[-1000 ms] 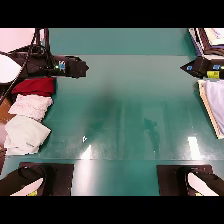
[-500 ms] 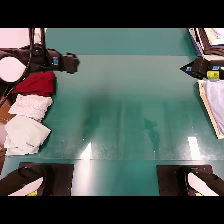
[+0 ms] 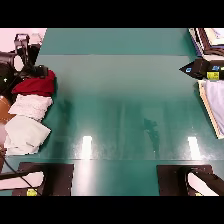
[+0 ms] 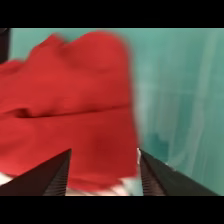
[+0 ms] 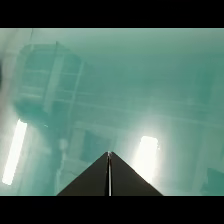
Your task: Fold the shirts.
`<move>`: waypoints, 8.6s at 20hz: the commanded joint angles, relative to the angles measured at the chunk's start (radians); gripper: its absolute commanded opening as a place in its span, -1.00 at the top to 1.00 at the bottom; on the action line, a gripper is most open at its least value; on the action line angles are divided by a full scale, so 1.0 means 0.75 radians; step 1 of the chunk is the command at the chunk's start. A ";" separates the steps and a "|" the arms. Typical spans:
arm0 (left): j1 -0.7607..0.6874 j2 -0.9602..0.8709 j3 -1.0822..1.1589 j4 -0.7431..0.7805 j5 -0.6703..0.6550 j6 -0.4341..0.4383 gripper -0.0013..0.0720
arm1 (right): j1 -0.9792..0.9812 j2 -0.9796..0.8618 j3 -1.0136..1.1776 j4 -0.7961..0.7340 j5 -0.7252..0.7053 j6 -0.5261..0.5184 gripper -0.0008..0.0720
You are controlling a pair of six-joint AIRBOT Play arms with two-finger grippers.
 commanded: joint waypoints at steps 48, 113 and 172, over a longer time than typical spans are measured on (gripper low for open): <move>-0.184 0.039 -0.397 -0.994 -0.098 0.287 -0.70 | 0.001 0.001 0.492 -0.002 0.212 0.001 0.93; -0.182 0.198 0.809 -0.710 -0.480 0.356 0.90 | -0.077 -0.158 0.568 -0.390 0.647 0.214 0.94; 0.030 0.668 -0.824 -1.008 -0.312 0.415 0.90 | -0.699 -0.152 -1.022 0.003 0.102 -0.205 -0.25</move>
